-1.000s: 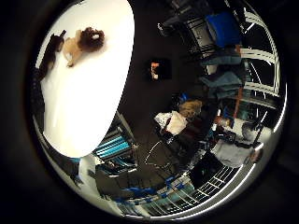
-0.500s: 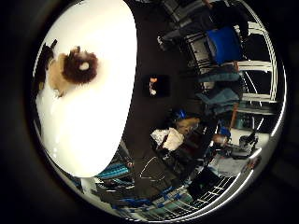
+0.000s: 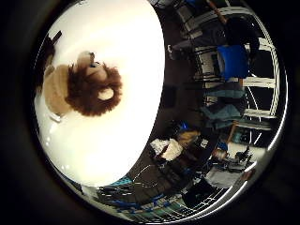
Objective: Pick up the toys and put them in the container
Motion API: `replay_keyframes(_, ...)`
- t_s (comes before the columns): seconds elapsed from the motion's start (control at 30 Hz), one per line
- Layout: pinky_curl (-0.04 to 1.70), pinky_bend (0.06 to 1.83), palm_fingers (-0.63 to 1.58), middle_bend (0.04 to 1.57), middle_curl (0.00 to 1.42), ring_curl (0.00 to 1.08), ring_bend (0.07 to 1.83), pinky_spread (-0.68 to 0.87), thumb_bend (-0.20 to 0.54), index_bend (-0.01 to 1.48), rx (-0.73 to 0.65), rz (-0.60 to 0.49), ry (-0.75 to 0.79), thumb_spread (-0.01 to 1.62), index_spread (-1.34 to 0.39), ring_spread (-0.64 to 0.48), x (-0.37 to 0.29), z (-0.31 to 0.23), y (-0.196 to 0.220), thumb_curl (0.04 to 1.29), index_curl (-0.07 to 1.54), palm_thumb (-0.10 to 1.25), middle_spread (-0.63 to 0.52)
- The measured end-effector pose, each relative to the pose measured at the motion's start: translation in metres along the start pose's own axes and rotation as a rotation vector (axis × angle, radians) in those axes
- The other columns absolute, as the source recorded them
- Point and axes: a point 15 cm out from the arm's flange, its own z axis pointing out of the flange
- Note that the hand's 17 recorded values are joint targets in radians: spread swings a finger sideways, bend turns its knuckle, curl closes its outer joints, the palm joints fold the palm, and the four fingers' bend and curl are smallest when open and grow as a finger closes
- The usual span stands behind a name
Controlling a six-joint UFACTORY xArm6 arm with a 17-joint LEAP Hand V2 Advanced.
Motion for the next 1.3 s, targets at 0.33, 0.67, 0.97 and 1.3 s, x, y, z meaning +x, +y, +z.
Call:
replay_keyframes(0.33,0.30,0.43,0.08,0.20,0.32,0.26,0.29,0.43,-0.026,0.16,-0.077,-0.006,-0.022,1.01,-0.36,0.21,-0.005,0.043,0.031,0.28,0.26,0.37,0.04)
replay_keyframes(0.67,0.30,0.43,0.16,0.22,0.33,0.26,0.31,0.43,-0.020,0.15,-0.106,-0.011,-0.015,1.01,-0.35,0.20,-0.003,0.065,0.034,0.29,0.26,0.41,0.02)
replay_keyframes(0.97,0.34,0.73,1.16,0.65,0.50,0.43,0.92,-0.28,-0.015,0.18,-0.067,-0.016,0.023,1.05,-0.36,-0.24,0.008,0.033,0.034,0.32,0.23,0.61,-0.27)
replay_keyframes(1.3,0.69,1.32,1.12,1.18,0.82,0.68,1.31,-0.28,0.021,1.03,-0.102,-0.006,0.004,1.06,-0.31,-0.26,0.011,-0.008,0.065,0.42,0.69,0.97,-0.24)
